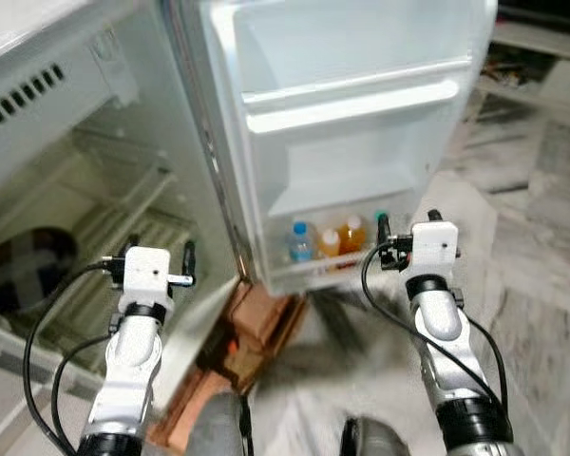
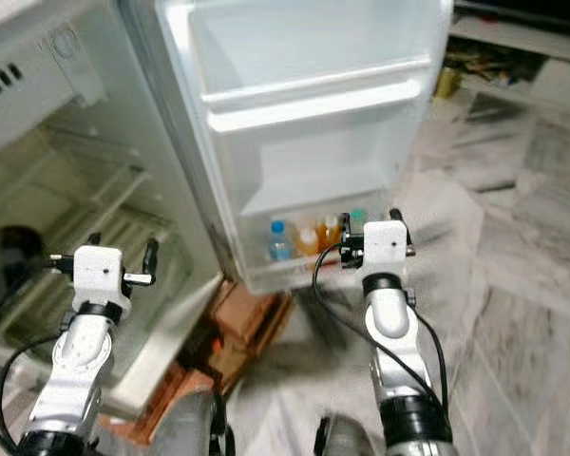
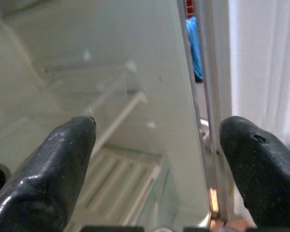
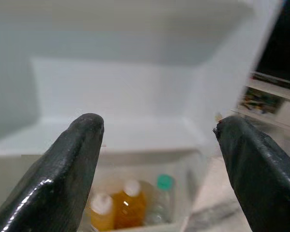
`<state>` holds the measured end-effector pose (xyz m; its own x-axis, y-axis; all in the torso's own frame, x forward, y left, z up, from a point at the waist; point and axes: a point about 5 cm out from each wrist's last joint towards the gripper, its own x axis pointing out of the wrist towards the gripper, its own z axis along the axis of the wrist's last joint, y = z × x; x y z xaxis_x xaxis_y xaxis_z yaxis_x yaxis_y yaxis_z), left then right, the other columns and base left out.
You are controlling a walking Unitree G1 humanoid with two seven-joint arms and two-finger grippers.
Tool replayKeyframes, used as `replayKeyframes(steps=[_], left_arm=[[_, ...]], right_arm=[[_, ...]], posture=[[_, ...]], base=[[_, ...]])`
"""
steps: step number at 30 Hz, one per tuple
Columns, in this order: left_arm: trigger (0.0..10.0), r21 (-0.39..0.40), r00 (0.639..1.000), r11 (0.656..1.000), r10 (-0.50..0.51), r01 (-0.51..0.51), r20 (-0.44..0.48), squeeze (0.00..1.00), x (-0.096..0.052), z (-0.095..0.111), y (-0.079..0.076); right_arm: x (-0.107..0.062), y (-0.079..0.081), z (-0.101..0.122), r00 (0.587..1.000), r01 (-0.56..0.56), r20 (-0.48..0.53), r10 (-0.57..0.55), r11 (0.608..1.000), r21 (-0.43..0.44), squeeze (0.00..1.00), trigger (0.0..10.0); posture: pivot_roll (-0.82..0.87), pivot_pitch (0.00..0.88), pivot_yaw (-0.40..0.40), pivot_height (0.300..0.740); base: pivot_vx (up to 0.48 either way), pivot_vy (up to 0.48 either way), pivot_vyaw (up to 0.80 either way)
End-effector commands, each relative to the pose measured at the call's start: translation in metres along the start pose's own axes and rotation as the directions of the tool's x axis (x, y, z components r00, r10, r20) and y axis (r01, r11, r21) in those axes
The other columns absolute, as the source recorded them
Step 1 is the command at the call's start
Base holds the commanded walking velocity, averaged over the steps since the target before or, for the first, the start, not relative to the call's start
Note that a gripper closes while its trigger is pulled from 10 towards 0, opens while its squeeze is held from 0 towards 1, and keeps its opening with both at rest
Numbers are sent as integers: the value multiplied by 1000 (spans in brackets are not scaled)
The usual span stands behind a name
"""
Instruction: Restocking fridge
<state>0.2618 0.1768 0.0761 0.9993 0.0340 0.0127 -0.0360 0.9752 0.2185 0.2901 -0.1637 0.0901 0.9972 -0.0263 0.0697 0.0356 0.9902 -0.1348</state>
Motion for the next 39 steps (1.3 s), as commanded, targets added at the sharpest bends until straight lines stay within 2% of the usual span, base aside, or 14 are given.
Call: replayKeyframes(steps=[1, 8, 11, 14, 16, 19, 23, 25, 28, 30, 32, 33, 35, 39], left_arm=[[10000, -3, 1000, 1000, 6, -6, -13, 0, -4, -3, -1], [10000, 4, 999, 1000, 7, -6, -39, 0, -9, -9, -3], [10000, 18, 999, 1000, -8, 8, -44, 0, -6, -9, -7], [10000, 25, 999, 1000, -16, 17, -31, 0, -2, -6, -10], [10000, 25, 999, 1000, -16, 17, -27, 0, -1, -5, -10], [10000, 25, 1000, 1000, -9, 9, -29, 0, 2, -4, -9], [10000, 34, 999, 999, -18, 19, -31, 0, 1, -5, -10], [10000, 38, 999, 999, -23, 24, -30, 0, 1, -5, -12], [10000, 40, 999, 999, -24, 25, -29, 0, 2, -5, -13], [10000, 42, 999, 999, -23, 25, -31, 0, 2, -5, -14], [10000, 43, 999, 999, -24, 25, -31, 0, 3, -5, -15], [10000, 44, 999, 999, -27, 28, -33, 0, 4, -5, -14], [10000, 45, 999, 999, -22, 24, -37, 0, 5, -6, -13], [10000, 41, 999, 999, -16, 17, -40, 0, 7, -5, -12]], right_arm=[[-7, -2, -7, 999, 4, -36, -4, 1000, 11, 0, 10000], [-13, -7, -16, 996, 33, -83, -29, 998, 50, 0, 10000], [-12, -3, -24, 990, 12, -144, 5, 993, 120, 0, 10000], [-13, -1, -30, 981, 13, -192, 16, 989, 149, 0, 10000], [-12, -2, -30, 981, 13, -193, 14, 990, 139, 0, 10000], [-10, 5, -21, 986, -15, -161, 37, 990, 138, 0, 10000], [-7, 12, -17, 989, -59, -134, 66, 997, 56, 0, 10000], [-6, 20, -10, 987, -101, -111, 115, 987, 126, 0, 10000], [-5, 23, -7, 988, -112, -96, 123, 988, 105, 0, 10000], [-6, 24, -6, 990, -117, -81, 117, 993, 6, 0, 10000], [-8, 24, -6, 987, -132, -91, 134, 991, 34, 0, 10000], [-8, 22, -6, 988, -115, -95, 124, 989, 91, 0, 10000], [-7, 18, -4, 991, -100, -81, 109, 989, 112, 0, 10000], [-3, 15, 0, 993, -100, -56, 104, 991, 85, 0, 10000]], posture=[[-15, 0, 7, 740], [-20, 0, 4, 740], [-22, 0, 0, 740], [-21, 0, -5, 740], [-21, 0, -5, 740], [-28, 0, 0, 740], [-34, 0, 5, 740], [-37, 0, 8, 740], [-40, 0, 8, 740], [-40, 0, 8, 740], [-40, 0, 7, 740], [-40, 0, 8, 740], [-40, 0, 8, 740], [-41, 0, 7, 740]], base=[[0, 0, 0], [0, 0, 0], [0, 0, 0], [0, -121, 0], [0, -364, 0], [0, -401, 0], [0, -439, 0], [0, -442, 0], [0, -445, 0], [0, -433, 0], [0, -420, 0], [0, -371, 0], [0, -364, 303], [0, -329, 709]])
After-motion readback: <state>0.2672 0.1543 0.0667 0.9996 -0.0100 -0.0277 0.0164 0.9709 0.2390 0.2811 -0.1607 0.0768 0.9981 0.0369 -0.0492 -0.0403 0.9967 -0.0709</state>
